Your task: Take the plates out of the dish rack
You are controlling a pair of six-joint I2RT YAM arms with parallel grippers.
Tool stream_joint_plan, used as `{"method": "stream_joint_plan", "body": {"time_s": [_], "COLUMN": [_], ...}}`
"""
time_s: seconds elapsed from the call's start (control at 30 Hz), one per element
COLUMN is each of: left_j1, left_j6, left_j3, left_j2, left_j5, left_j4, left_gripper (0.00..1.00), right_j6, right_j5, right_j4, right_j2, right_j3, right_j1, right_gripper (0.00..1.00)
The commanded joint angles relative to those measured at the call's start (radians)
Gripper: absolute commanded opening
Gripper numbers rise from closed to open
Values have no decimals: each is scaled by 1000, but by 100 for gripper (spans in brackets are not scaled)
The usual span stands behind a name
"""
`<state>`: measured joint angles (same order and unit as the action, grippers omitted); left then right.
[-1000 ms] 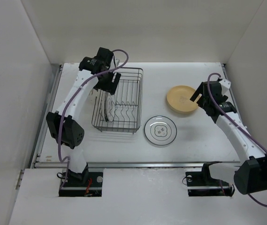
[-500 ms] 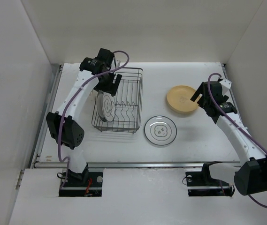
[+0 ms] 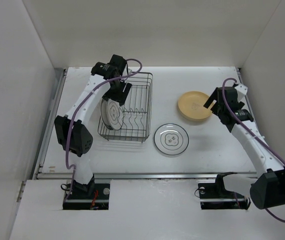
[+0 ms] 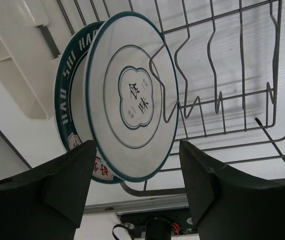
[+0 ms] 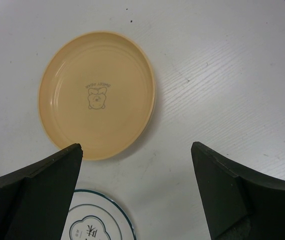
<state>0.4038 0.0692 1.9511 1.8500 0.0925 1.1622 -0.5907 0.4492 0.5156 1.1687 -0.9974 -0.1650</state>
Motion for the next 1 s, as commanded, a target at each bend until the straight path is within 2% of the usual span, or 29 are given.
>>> {"method": "stream_joint_plan", "body": {"time_s": [0.0,0.37,0.53,0.73,0.97], "left_j1": [-3,-3,6,18,18], "left_j6": [-5,-16,-16,3,12], "left_j3": [28,6,35,103,68], "left_j2": [21,58,-3,-38,-28], "left_j5": [21,44,13,96,85], "left_j4": [40,40,40,50,71], "left_gripper": [64,61,61,66,64], "right_j6": [14,14,14,14,14], "right_j5": [20,31,31,22,32], "right_j4": [-19,-9,-9,-19,-19], "right_j2": [-37,-37,-37,-27,-27], "right_j3": [8,17,17,17,17], "right_j1": [-7,-7,-7,-7,-7], "right_gripper": [95,95,95,95,95]}}
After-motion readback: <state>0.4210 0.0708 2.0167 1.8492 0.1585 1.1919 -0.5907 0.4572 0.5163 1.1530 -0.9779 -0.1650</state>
